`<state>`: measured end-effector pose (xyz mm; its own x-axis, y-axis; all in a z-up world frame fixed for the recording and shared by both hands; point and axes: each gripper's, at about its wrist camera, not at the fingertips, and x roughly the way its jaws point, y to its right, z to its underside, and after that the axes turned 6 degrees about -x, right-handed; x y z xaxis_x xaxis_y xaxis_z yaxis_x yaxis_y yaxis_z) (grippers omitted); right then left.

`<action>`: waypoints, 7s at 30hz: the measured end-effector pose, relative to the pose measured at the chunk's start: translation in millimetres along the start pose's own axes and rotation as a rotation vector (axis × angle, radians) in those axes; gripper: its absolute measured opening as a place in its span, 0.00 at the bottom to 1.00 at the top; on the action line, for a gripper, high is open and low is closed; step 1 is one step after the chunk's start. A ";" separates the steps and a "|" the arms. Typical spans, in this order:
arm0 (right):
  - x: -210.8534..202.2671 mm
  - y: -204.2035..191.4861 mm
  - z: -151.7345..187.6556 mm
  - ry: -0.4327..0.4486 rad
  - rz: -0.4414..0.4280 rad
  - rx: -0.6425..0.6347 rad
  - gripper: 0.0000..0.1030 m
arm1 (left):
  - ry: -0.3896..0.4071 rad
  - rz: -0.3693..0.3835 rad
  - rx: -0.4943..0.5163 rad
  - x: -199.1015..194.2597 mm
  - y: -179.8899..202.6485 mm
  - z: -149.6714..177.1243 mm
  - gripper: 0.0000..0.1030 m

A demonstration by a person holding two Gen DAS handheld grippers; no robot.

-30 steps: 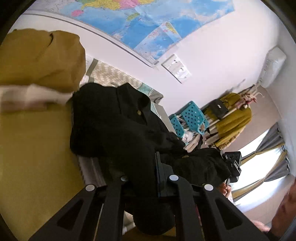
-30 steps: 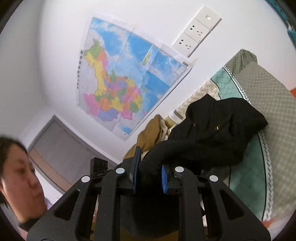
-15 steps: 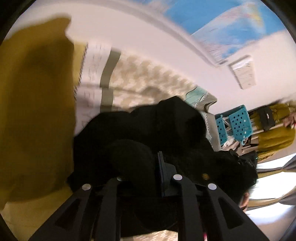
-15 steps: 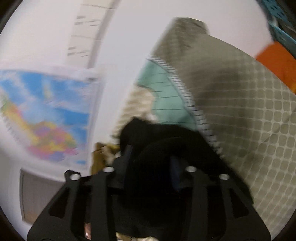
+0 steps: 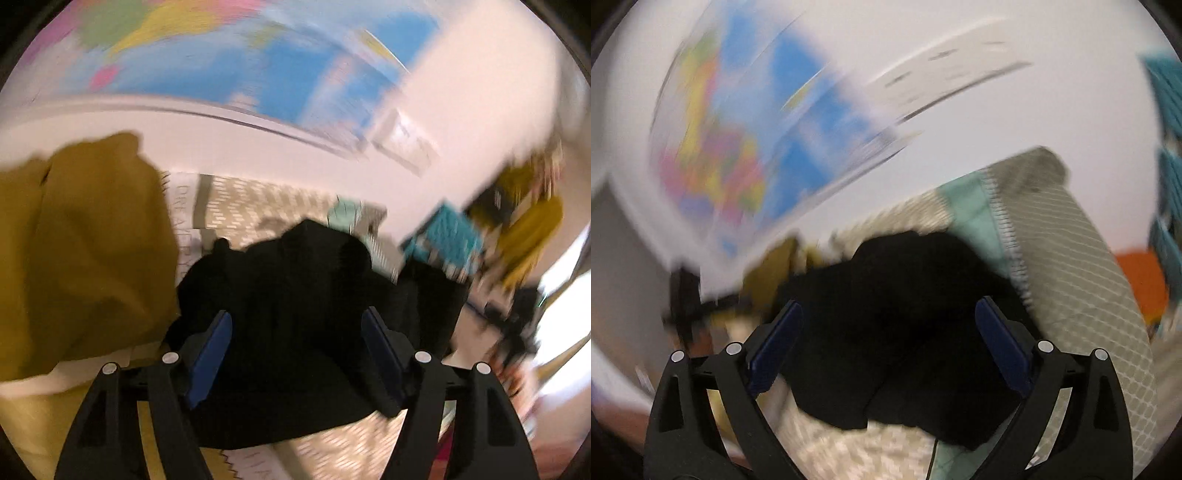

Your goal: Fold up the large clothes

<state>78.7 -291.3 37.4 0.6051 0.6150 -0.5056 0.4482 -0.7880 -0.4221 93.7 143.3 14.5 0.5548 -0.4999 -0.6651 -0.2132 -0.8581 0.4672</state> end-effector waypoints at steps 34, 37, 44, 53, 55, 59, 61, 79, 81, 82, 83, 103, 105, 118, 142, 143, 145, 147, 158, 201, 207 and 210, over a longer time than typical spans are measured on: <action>25.0 27.4 31.0 -0.036 0.292 -0.015 0.94 | 0.039 -0.248 0.105 14.5 -10.4 32.4 0.69; 26.4 42.6 60.5 -0.085 0.277 0.051 0.94 | -0.025 -0.260 0.129 24.4 -15.3 60.2 0.70; 62.5 38.9 66.2 -0.109 0.184 0.030 0.32 | 0.012 -0.270 0.097 53.2 -13.9 66.9 0.50; -53.9 5.7 30.2 0.080 0.177 0.007 0.17 | 0.143 -0.238 0.016 -15.0 -1.1 40.4 0.00; -56.7 27.4 41.4 0.042 0.294 0.051 0.18 | 0.130 -0.282 0.028 -16.8 -4.3 46.7 0.00; -17.1 83.2 83.6 -0.186 0.365 0.229 0.36 | 0.027 -0.258 0.049 -0.6 -5.7 64.0 0.01; -22.4 76.5 84.6 -0.180 0.410 0.195 0.63 | 0.007 -0.191 0.066 -1.5 4.5 69.4 0.13; 116.7 -85.4 48.8 -0.287 0.047 -0.279 0.43 | -0.107 -0.144 0.134 77.9 44.5 62.5 0.03; 118.4 -83.1 34.0 -0.264 0.003 -0.252 0.02 | -0.068 -0.149 0.113 60.7 45.6 53.6 0.02; 107.6 -81.0 24.5 -0.218 -0.055 -0.208 0.02 | -0.028 -0.141 0.097 47.1 44.5 48.0 0.01; 99.3 -83.1 12.4 -0.159 -0.057 -0.214 0.02 | 0.017 -0.135 0.092 32.5 45.8 45.1 0.01; 12.3 6.9 14.5 -0.107 0.257 -0.145 0.75 | -0.038 -0.128 0.091 30.3 33.4 72.0 0.59; 21.7 23.7 22.0 -0.159 0.290 -0.130 0.75 | -0.068 -0.136 0.145 37.8 44.6 80.7 0.64; -14.2 48.9 6.6 -0.019 0.546 -0.119 0.03 | -0.045 -0.212 0.070 56.9 29.5 60.7 0.03; 111.4 -8.7 14.3 -0.283 0.353 -0.288 0.61 | -0.116 -0.234 0.176 85.4 54.5 47.0 0.58; 120.6 -7.0 15.2 -0.310 0.366 -0.300 0.38 | -0.137 -0.253 0.186 94.8 55.4 47.2 0.48; 131.1 -2.7 13.8 -0.338 0.350 -0.299 0.13 | -0.158 -0.283 0.191 107.7 53.0 46.4 0.29; 111.7 -5.8 3.3 -0.256 0.346 -0.293 0.09 | -0.151 -0.272 0.167 107.2 47.1 42.9 0.18; 112.5 44.0 -14.4 -0.193 0.405 -0.105 0.12 | -0.127 -0.289 0.140 111.9 41.8 34.9 0.28; 16.8 7.7 51.2 -0.055 0.233 -0.104 0.77 | -0.038 -0.248 0.123 32.5 45.0 105.3 0.69; 26.0 -15.1 85.5 -0.136 0.272 -0.227 0.85 | -0.096 -0.228 0.214 58.1 68.8 131.8 0.75; 36.6 -16.8 92.0 -0.149 0.325 -0.281 0.78 | -0.074 -0.259 0.222 71.3 71.8 128.5 0.60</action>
<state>32.8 -252.9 -43.3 0.6521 0.3153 -0.6894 0.4240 -0.9056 -0.0132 14.6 31.0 -74.2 0.5554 -0.2628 -0.7890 -0.2475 -0.9580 0.1449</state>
